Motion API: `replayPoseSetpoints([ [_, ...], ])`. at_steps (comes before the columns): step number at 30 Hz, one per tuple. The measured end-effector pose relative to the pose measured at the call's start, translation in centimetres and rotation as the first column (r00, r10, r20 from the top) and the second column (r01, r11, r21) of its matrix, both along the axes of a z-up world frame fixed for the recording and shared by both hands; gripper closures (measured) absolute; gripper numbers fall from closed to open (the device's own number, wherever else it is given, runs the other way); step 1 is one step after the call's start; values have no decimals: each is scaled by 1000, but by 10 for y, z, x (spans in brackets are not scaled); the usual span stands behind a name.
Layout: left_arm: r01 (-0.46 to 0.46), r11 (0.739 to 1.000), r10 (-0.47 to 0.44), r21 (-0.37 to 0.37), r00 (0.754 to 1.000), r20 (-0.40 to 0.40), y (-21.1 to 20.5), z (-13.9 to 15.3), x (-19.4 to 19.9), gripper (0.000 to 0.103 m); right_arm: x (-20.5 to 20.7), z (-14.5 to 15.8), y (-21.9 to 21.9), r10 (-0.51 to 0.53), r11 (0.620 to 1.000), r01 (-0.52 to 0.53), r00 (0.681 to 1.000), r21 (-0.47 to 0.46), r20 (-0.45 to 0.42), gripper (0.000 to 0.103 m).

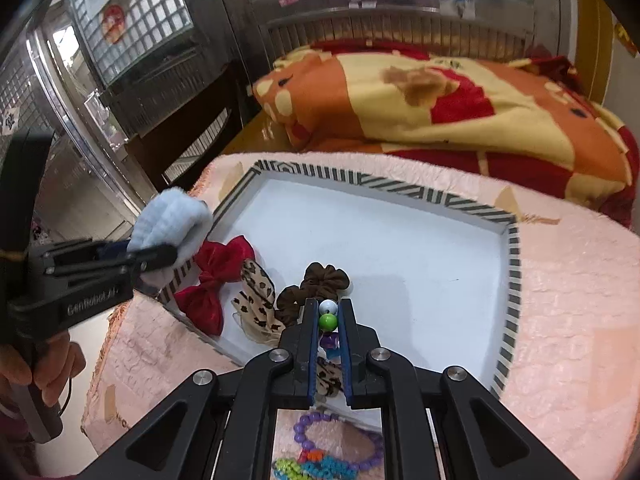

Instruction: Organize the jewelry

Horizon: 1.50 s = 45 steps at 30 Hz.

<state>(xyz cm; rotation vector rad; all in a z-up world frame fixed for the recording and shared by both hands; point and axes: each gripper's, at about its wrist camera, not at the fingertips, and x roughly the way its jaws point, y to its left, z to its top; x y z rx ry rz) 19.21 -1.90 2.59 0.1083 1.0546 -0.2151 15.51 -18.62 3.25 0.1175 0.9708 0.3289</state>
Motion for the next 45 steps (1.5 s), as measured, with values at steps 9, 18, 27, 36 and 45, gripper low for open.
replayPoseSetpoints([
  [9, -18, 1000, 18, 5, 998, -56, -16, -23, 61, 78, 50, -42, -20, -48, 998, 46, 995, -33, -93, 94],
  [18, 17, 1000, -16, 4, 992, -129, -36, -53, 93, 78, 68, -66, -29, -77, 997, 72, 989, -40, -123, 94],
  [27, 17, 1000, -18, -11, 987, -157, -39, -71, 106, 65, 51, -49, -36, -109, 994, 106, 989, -31, -99, 65],
  [36, 11, 999, -17, -39, 991, -132, -28, -52, 89, 46, -4, -7, -48, -151, 986, 154, 987, 59, -53, 60],
  [45, 8, 1000, -9, -4, 999, -50, -13, -20, 27, 45, -60, 14, -42, -157, 983, 158, 987, 89, -25, 38],
])
